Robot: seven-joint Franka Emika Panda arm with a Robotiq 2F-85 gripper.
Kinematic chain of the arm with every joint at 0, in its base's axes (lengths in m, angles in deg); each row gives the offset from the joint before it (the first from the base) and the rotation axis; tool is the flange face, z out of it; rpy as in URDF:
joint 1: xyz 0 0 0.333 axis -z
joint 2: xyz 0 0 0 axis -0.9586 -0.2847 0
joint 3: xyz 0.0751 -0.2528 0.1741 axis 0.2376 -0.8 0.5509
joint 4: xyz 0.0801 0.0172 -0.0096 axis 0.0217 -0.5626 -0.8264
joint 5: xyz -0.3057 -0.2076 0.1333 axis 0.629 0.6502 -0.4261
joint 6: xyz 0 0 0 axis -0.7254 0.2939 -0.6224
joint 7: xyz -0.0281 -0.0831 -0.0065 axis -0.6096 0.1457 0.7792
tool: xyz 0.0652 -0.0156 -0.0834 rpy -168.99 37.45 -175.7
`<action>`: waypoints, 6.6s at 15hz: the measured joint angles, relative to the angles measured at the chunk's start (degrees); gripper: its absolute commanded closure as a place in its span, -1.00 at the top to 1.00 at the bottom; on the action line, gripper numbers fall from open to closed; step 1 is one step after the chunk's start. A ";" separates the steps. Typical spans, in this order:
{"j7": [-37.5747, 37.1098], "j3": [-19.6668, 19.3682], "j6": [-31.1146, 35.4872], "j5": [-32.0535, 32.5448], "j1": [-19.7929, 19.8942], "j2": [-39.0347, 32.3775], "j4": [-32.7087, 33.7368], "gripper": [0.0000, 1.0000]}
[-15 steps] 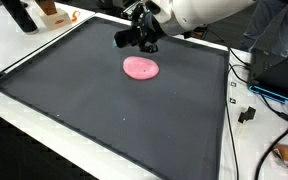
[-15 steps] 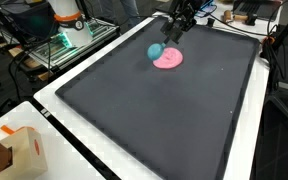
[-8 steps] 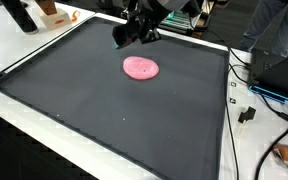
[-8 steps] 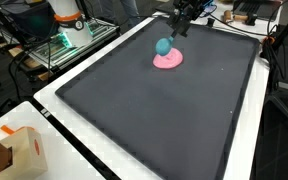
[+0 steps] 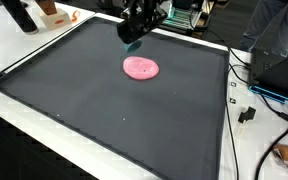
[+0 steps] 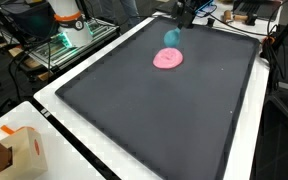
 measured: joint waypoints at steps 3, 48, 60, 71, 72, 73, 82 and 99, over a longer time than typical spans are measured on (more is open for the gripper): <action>6.08 -0.17 5.62 -6.41 2.12 2.75 -3.32 -0.49; 82.60 -3.75 30.77 -81.32 13.87 8.98 -31.68 -0.49; 84.98 -4.04 30.77 -84.13 13.86 8.05 -32.73 -0.49; 79.43 -4.15 31.81 -82.67 13.48 8.89 -32.83 -0.49; 78.19 -4.15 32.14 -81.65 13.32 9.27 -32.83 -0.49; 76.61 -4.14 32.66 -80.29 13.09 9.74 -32.83 -0.49; 52.38 -3.73 34.61 -55.89 10.06 16.28 -32.48 -0.49; 11.64 2.25 15.15 -16.65 7.25 23.15 -23.27 0.01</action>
